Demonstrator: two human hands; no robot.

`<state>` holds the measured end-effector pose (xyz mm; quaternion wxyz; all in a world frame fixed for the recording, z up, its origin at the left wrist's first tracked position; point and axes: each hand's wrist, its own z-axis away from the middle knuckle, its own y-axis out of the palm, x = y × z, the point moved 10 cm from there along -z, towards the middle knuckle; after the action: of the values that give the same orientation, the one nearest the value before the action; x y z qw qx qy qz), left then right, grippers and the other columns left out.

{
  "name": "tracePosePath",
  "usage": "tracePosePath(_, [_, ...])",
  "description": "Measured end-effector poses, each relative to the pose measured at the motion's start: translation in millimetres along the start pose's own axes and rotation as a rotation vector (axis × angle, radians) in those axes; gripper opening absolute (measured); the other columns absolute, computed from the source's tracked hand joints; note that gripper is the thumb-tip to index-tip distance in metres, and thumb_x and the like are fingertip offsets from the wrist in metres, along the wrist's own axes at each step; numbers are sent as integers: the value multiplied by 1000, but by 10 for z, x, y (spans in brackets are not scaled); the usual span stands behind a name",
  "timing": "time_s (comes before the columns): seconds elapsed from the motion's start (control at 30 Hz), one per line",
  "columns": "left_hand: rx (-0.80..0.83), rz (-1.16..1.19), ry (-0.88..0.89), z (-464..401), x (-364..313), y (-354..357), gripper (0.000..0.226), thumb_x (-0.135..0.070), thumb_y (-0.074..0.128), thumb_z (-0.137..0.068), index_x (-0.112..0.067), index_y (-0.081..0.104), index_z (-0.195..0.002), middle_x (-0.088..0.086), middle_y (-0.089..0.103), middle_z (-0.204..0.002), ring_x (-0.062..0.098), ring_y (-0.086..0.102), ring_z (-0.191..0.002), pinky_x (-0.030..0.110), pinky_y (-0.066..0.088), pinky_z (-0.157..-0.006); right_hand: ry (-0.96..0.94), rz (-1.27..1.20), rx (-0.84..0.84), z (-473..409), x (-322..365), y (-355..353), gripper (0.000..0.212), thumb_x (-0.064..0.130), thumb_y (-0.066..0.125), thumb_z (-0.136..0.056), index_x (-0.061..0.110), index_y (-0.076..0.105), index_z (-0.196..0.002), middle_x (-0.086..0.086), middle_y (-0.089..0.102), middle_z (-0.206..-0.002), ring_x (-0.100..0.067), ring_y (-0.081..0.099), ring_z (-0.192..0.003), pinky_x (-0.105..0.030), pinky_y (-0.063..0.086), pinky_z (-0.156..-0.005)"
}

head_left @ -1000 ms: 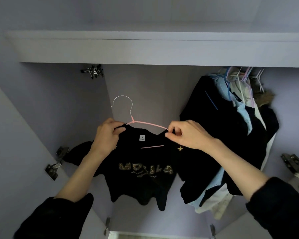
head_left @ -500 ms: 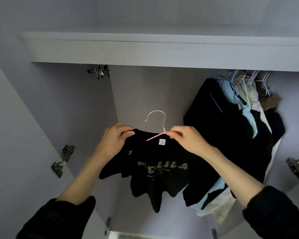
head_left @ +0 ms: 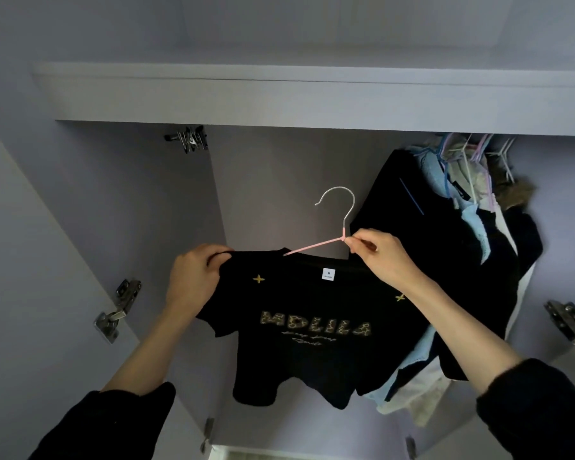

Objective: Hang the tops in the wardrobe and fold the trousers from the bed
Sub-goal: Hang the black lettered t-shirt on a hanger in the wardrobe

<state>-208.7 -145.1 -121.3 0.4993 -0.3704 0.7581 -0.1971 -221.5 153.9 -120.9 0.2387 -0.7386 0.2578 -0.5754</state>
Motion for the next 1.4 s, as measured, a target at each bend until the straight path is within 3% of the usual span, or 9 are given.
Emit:
tracePosePath(0.23, [254, -80, 271, 114, -464, 376, 30, -16, 60, -90, -12, 63, -119, 8, 62, -112, 25, 54, -103, 37, 42, -91, 65, -174, 111, 83, 76, 76, 20, 24, 58, -92, 21, 70, -77, -9, 60, -75, -10, 49, -71, -22, 38, -70])
tracePosePath(0.37, [213, -71, 229, 175, -562, 539, 18, -10, 55, -93, -7, 66, -106, 10, 60, -97, 29, 58, -89, 41, 48, -75, 129, -279, 185, 120, 90, 63, 14, 20, 61, -90, 16, 74, -90, 7, 55, -65, -1, 46, -59, -15, 35, -61])
tracePosePath(0.53, [145, -28, 222, 105, -585, 618, 15, -3, 57, -90, -5, 69, -99, 10, 64, -92, 31, 60, -88, 45, 42, -86, 272, -344, 439, 392, -195, 125, 19, 13, 60, -90, -1, 68, -100, -2, 57, -70, -10, 50, -63, -18, 41, -55])
tracePosePath(0.63, [48, -87, 259, 108, -704, 624, 14, 0, 57, -88, -4, 68, -97, 10, 63, -88, 32, 60, -82, 34, 32, -84, 276, -505, 327, 429, -301, 62, 18, 9, 58, -90, -6, 68, -90, 2, 51, -58, -8, 44, -54, -16, 34, -48])
tracePosePath(0.77, [24, -198, 390, 135, -932, 740, 31, 2, 60, -86, -4, 62, -116, 11, 65, -96, 32, 61, -88, 45, 39, -94, 426, -651, 197, 380, -503, -59, 22, 3, 51, -89, 6, 71, -80, 2, 54, -56, -6, 47, -49, -15, 37, -44])
tracePosePath(0.9, [92, -133, 456, 162, -1132, 836, 41, 2, 56, -88, -4, 54, -129, 15, 57, -119, 33, 54, -108, 50, 44, -95, 425, -823, 234, 359, -591, -109, 35, -9, 36, -90, 3, 68, -95, -1, 62, -68, -9, 59, -61, -18, 50, -54])
tracePosePath(1.03, [-79, -151, 618, 134, -1589, 603, 49, 11, 56, -79, -8, 52, -124, 15, 50, -124, 33, 48, -109, 48, 45, -90, 375, -1033, 218, 233, -614, -139, 27, -3, 43, -95, 6, 65, -107, -6, 70, -89, -19, 69, -81, -26, 57, -67])
tracePosePath(1.2, [-412, -337, 786, -50, -2110, 190, 63, 1, 51, -80, -18, 36, -138, 15, 22, -145, 42, 19, -135, 58, 12, -113, 315, -1249, 151, -28, -682, -156, 29, 0, 38, -98, 7, 61, -113, -10, 69, -105, -24, 69, -94, -30, 57, -72])
tracePosePath(1.4, [-454, -598, 726, -406, -2313, 133, 89, 2, 62, -71, -20, 21, -147, 15, 8, -152, 50, 9, -138, 73, 5, -101, 261, -1347, 45, -432, -785, -376, 32, 1, 32, -100, 12, 56, -118, -10, 67, -105, -25, 66, -97, -34, 58, -75])
